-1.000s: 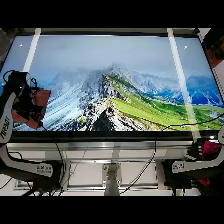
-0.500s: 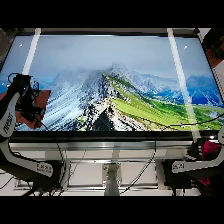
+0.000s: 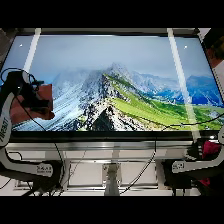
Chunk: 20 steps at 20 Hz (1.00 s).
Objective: Fold the clothes and pants, and hang the long-sleeved shirts on hangers.
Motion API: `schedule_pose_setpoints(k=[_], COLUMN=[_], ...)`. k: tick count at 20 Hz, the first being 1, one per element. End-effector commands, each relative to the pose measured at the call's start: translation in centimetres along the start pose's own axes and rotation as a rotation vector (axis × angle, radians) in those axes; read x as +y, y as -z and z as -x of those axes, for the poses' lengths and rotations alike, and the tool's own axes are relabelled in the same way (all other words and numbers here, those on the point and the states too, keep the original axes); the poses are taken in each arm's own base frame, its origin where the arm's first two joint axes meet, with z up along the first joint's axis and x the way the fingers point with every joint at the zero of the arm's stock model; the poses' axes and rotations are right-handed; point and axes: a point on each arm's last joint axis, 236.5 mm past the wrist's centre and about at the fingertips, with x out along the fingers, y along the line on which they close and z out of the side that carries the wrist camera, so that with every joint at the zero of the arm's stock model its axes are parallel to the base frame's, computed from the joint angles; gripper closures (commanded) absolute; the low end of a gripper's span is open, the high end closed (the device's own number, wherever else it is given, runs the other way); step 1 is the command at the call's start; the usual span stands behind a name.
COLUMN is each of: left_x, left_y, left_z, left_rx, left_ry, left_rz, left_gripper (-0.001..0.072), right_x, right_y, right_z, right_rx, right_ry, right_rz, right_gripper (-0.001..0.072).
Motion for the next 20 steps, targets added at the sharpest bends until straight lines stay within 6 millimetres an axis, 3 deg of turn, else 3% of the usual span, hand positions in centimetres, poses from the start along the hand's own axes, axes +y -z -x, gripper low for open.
schedule_pose_setpoints(k=[1, 4, 6, 7, 8, 10, 14, 17, 18, 19, 20], left_x=[-8.8, -17.7, -21.3, -22.7, -24.3, -27.3, -32.5, -38.5, -40.4, -42.1, -43.7], left_y=[-5.7, -7.8, -7.1, -6.3, -5.3, -3.7, -0.8, 2.5, 3.3, 4.2, 5.0], left_z=[6.5, 18.1, 24.8, 26.5, 26.9, 25.2, 17.4, 12.9, 11.4, 9.9, 8.4], left_rx=[-0.357, -0.686, -0.843, -0.885, -0.885, -0.833, -0.641, -0.505, -0.472, -0.442, -0.414], left_ry=[0.368, 0.803, 0.984, 1.008, 1.0, 0.938, 0.712, 0.714, 0.717, 0.717, 0.715], left_rz=[0.024, -0.087, -0.142, -0.19, -0.242, -0.347, -0.568, -0.708, -0.739, -0.767, -0.79], left_gripper=[0.07, 0.0701, 0.0702, 0.0702, 0.0702, 0.0703, 0.0702, 0.0699, 0.0642, 0.0426, 0.0152], right_x=[-0.1, 0.1, 0.1, 0.1, -0.1, -0.9, -3.1, -5.1, -5.7, -6.4, -6.9], right_y=[-0.1, -0.2, -0.2, -0.3, -0.4, -0.6, 0.1, 1.1, 1.5, 1.8, 2.0], right_z=[0.0, 0.0, 0.0, 0.0, 0.0, 0.0, 0.2, 0.6, 0.8, 1.0, 1.1], right_rx=[-0.007, -0.01, -0.011, -0.013, -0.019, -0.027, 0.004, 0.043, 0.059, 0.073, 0.082], right_ry=[0.002, -0.005, -0.004, -0.002, 0.006, 0.039, 0.133, 0.218, 0.246, 0.273, 0.297], right_rz=[-0.004, -0.005, -0.005, -0.006, -0.005, -0.003, -0.001, -0.016, -0.011, -0.011, -0.022], right_gripper=[0.0701, 0.0701, 0.0701, 0.0701, 0.0702, 0.0702, 0.0702, 0.0702, 0.0701, 0.0689, 0.0576])
